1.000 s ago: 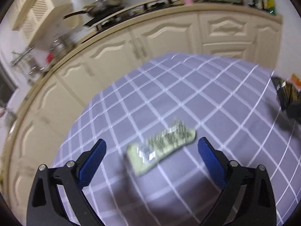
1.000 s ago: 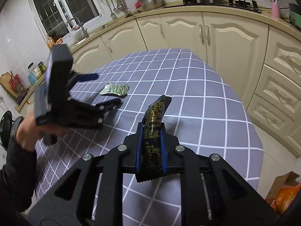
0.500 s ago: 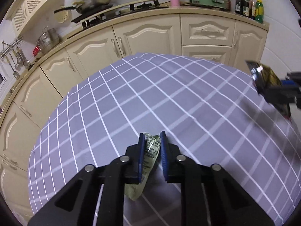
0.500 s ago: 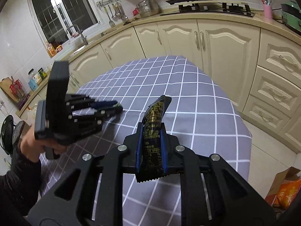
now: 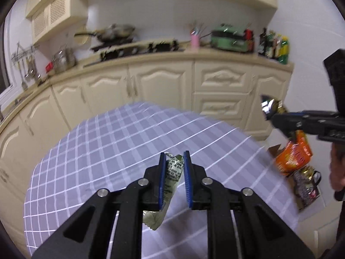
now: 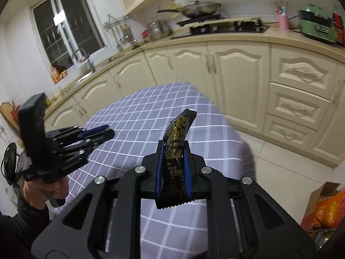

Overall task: Collect trash
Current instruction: 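Carry both items to the blue bin and open both tools over it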

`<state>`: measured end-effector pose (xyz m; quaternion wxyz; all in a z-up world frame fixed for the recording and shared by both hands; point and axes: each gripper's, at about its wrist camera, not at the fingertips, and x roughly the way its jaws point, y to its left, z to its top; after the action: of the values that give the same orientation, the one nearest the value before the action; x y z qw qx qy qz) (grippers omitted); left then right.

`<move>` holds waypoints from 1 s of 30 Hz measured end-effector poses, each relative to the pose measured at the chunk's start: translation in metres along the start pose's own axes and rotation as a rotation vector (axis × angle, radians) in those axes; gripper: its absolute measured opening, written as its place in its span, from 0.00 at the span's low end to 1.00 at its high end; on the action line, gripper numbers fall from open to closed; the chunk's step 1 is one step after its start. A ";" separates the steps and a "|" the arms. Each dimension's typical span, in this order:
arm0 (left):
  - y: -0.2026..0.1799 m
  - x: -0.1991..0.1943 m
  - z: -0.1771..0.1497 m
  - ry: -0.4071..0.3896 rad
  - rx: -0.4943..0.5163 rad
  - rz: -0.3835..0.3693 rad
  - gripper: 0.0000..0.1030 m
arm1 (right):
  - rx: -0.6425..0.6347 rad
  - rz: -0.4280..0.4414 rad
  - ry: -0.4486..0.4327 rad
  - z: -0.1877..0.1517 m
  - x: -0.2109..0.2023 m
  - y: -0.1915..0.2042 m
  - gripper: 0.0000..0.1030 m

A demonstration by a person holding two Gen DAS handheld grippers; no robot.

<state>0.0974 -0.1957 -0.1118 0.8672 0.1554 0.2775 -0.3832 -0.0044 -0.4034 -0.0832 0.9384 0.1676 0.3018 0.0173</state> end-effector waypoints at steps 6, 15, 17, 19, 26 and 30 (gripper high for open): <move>-0.076 -0.014 0.021 -0.079 0.001 -0.125 0.14 | 0.093 -0.107 -0.054 -0.019 -0.057 -0.056 0.17; -0.199 0.017 0.027 -0.056 -0.016 -0.347 0.14 | 0.326 -0.305 -0.026 -0.089 -0.116 -0.173 0.17; -0.227 0.035 0.020 -0.015 -0.026 -0.385 0.14 | 0.371 -0.320 -0.007 -0.108 -0.121 -0.193 0.17; -0.249 0.055 0.009 0.035 -0.040 -0.420 0.14 | 0.413 -0.337 0.021 -0.126 -0.120 -0.212 0.17; -0.309 0.141 -0.044 0.253 -0.051 -0.484 0.15 | 0.572 -0.345 0.125 -0.185 -0.095 -0.268 0.17; -0.332 0.182 -0.076 0.356 -0.057 -0.511 0.15 | 0.652 -0.353 0.173 -0.216 -0.084 -0.294 0.17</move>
<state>-0.0787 -0.4833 -0.3004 0.6847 0.1207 0.4657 -0.5476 -0.2169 -0.6265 -0.2968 0.7954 0.4005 0.3939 -0.2275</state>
